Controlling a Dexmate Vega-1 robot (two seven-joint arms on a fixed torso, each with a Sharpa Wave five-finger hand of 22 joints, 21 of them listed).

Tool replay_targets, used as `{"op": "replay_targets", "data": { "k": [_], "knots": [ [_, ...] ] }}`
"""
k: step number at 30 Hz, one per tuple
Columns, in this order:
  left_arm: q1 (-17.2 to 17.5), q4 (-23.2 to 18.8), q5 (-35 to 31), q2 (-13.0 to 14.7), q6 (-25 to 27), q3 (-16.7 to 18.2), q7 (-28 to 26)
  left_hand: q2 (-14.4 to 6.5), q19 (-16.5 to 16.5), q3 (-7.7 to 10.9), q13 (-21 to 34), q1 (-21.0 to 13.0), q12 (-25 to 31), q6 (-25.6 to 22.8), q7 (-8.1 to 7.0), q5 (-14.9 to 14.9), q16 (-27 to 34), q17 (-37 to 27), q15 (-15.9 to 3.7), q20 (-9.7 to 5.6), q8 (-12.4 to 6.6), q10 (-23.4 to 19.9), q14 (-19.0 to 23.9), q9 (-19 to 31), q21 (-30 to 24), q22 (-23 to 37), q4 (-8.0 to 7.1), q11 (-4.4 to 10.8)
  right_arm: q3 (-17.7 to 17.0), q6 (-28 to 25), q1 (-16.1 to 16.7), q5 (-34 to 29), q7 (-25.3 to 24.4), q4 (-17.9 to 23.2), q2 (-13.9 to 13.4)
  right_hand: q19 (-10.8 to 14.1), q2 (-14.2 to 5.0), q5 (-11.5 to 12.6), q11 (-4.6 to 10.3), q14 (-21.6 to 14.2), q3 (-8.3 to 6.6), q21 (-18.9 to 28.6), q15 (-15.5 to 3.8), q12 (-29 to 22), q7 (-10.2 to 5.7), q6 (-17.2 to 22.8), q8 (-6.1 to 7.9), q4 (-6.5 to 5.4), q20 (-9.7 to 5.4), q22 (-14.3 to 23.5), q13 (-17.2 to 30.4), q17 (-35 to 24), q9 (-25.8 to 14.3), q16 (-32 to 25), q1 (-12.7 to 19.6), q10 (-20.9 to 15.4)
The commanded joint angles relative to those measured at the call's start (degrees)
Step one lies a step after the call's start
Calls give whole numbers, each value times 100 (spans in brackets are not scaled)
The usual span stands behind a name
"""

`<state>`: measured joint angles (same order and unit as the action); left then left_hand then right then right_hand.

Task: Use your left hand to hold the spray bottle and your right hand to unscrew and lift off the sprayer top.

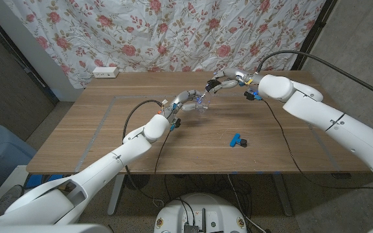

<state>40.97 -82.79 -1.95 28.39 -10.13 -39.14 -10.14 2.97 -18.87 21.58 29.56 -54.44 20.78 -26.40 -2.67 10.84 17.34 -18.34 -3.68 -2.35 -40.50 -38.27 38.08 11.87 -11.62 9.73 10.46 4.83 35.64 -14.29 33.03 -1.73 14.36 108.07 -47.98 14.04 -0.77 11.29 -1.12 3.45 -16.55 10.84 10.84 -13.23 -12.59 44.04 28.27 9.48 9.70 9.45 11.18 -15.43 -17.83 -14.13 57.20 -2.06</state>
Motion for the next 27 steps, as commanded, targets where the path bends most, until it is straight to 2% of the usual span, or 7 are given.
{"op": "replay_targets", "data": {
  "k": [1, 10, 27],
  "knots": [
    [29, -26, 3, 22, 6, 2, 31, -923, -28, 116, 364, 228, -1, -126, -137, 43, -32, -16, -815, -382, -1239, -518, 63, 16, 25, 25, -98, 503, -42, -81, 57, 24, -82, 92, -30, 72, -8, -9, 2, -42, -46, 42, -10, -19, 2, 103, 52, -8, 18, 15, 12, -17, -32, -49, 99, -71],
    [34, -36, 25, 44, 22, 17, 59, -924, -28, 120, 367, 256, -14, -111, -146, 43, -41, -14, -815, -380, -1240, -519, 70, 14, 26, 25, -98, 525, -20, -118, 6, 17, -47, 91, -31, 98, -15, -8, 19, -87, -53, 40, -37, -17, 0, 157, 97, -8, 25, 15, 12, -18, -53, -67, 117, -117],
    [12, 20, 36, 32, 12, 22, 54, -916, -31, 127, 378, 187, -30, -129, -126, 46, -28, -47, -816, -379, -1257, -520, 52, 12, 26, 25, -50, 469, -16, -221, -95, -47, 27, 154, -94, 124, -34, -1, 19, -138, -62, 31, -54, -13, 1, 168, 120, -17, 34, 15, 12, -22, -56, -87, 138, -196]
  ]
}}
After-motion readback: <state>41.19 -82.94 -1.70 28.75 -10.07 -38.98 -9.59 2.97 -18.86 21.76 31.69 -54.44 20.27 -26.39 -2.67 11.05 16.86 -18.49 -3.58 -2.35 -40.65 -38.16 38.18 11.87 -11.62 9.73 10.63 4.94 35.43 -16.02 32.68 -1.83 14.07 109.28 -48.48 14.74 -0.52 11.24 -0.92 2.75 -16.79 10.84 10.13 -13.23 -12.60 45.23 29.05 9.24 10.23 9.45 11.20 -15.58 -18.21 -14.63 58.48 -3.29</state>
